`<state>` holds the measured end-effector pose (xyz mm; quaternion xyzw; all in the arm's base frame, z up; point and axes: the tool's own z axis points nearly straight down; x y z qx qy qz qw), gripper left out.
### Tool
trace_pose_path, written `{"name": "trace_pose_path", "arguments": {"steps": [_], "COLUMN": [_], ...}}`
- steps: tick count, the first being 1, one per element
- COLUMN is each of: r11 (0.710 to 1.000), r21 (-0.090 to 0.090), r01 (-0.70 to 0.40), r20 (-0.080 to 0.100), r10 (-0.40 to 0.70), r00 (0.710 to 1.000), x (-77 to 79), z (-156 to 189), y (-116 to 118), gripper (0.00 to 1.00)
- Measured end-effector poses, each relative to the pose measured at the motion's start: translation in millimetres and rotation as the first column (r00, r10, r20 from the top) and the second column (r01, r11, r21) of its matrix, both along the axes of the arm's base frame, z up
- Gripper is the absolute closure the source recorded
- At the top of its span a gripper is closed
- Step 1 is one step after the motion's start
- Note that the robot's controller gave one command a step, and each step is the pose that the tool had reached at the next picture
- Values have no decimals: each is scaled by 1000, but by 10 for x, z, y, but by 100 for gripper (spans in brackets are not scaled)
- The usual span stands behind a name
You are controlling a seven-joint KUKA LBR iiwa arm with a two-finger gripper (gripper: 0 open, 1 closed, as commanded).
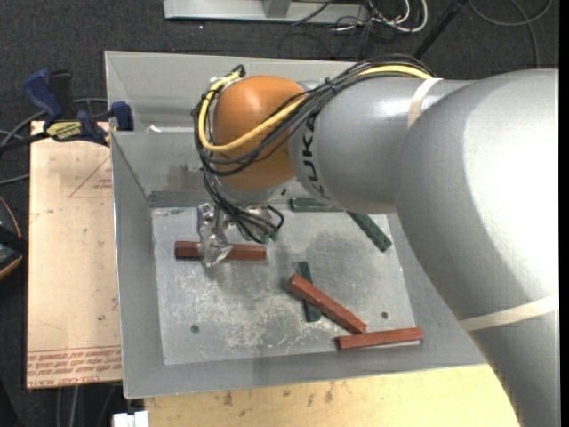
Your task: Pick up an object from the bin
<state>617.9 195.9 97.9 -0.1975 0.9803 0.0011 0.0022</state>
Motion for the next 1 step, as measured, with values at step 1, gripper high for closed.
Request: {"name": "trace_pose_path", "arguments": {"steps": [1], "r11": [982], "r21": [0], "r01": [188], "r20": [-1], "r10": [-188], "r00": [982], "x": [23], "z": [451], "y": [52], "gripper": [0]}}
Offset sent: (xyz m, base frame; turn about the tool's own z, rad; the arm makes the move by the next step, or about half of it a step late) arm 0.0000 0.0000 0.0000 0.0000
